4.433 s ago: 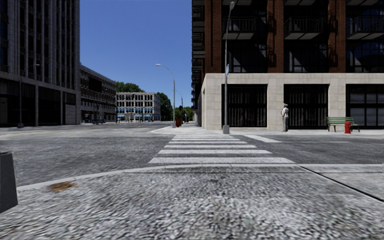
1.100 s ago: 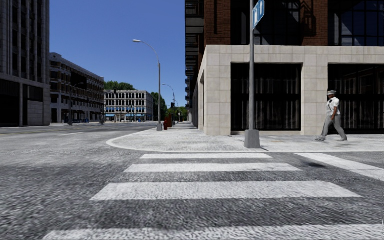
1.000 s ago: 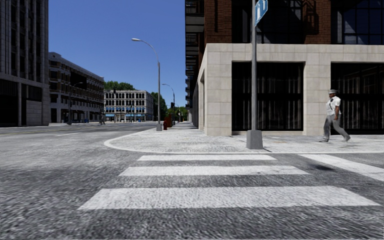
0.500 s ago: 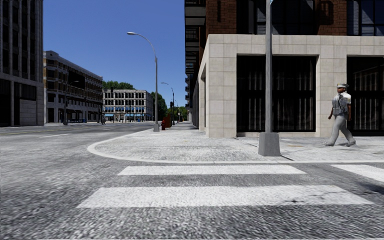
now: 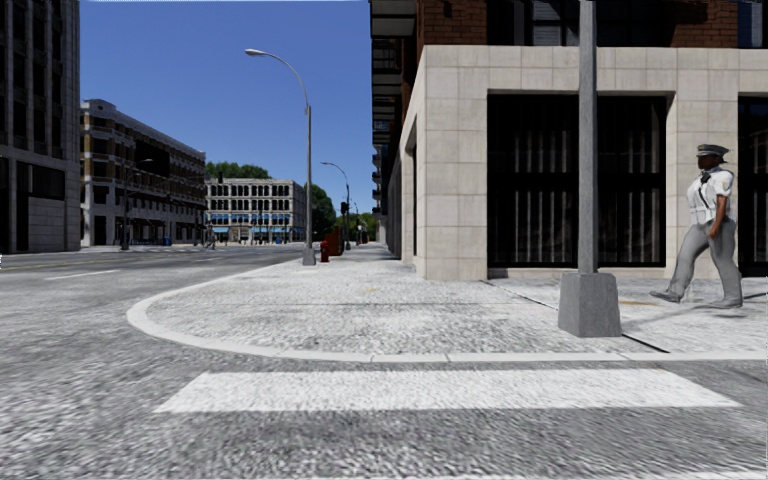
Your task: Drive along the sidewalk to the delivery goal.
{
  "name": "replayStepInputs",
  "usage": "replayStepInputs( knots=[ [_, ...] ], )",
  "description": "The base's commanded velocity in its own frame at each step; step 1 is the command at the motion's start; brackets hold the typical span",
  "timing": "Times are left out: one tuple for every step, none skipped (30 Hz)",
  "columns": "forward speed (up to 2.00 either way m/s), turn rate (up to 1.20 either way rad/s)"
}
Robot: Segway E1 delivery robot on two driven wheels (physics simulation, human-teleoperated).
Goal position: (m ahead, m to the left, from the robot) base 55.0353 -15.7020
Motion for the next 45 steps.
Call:
replayStepInputs(
  knots=[
    [2.00,0.35],
    [2.00,0.36],
    [2.00,0.36],
    [2.00,0.36],
    [2.00,0.36],
    [2.00,0.36],
    [2.00,0.36],
    [2.00,0.36],
    [2.00,0.36],
    [2.00,0.36],
    [2.00,0.36],
    [2.00,0.35],
    [2.00,0.00],
    [2.00,0.00],
    [2.00,0.00],
    [2.00,0.00],
    [2.00,0.00],
    [2.00,0.00],
    [2.00,0.00],
    [2.00,0.00],
    [2.00,0.00],
    [2.00,0.00],
    [2.00,0.00],
    [2.00,0.00],
    [1.97,0.00],
    [1.64,0.00],
    [1.64,0.00],
    [1.44,0.00],
    [1.38,0.00],
    [1.35,0.00],
    [1.35,0.00],
    [1.35,0.00],
    [1.35,0.00],
    [1.36,0.00],
    [1.36,0.00],
    [1.36,0.00],
    [1.36,0.00],
    [1.36,0.00],
    [1.36,0.00],
    [1.36,0.00],
    [1.36,0.00],
    [1.36,0.00],
    [1.36,0.00],
    [1.36,0.00],
    [1.36,0.00]
  ],
)
